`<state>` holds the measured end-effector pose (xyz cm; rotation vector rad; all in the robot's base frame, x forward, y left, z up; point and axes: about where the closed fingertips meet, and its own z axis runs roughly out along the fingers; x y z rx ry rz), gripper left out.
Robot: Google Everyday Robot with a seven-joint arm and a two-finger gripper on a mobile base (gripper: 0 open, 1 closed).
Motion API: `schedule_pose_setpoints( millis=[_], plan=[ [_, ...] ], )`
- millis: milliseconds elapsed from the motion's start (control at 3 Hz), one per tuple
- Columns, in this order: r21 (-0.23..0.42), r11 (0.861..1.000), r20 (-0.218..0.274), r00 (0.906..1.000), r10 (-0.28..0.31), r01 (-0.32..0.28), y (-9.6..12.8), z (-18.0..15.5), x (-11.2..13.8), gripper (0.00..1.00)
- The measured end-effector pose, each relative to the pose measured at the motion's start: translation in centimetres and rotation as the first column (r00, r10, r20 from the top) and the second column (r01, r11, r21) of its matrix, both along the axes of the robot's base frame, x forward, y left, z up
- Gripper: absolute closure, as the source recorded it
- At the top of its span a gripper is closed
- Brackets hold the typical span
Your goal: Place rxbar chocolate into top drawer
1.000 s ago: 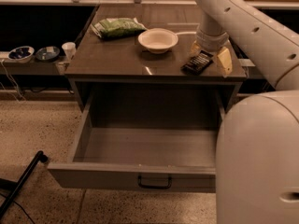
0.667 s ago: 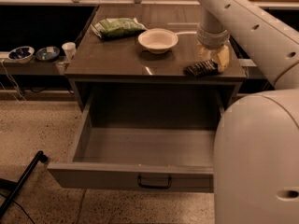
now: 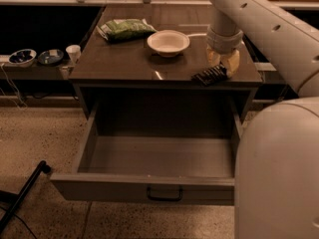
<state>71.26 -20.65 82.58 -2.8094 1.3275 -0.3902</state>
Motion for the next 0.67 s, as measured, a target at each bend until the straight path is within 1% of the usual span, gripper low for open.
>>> schedule_pose_setpoints(
  millis=[333,667],
  plan=[
    [0.005,1.000,0.002,1.0000,-0.006,0.006,0.1,0.4,-0.3,1.00],
    [0.057,0.996,0.017,0.9974,-0.069,0.068,1.1,0.4,-3.2,1.00]
  ],
)
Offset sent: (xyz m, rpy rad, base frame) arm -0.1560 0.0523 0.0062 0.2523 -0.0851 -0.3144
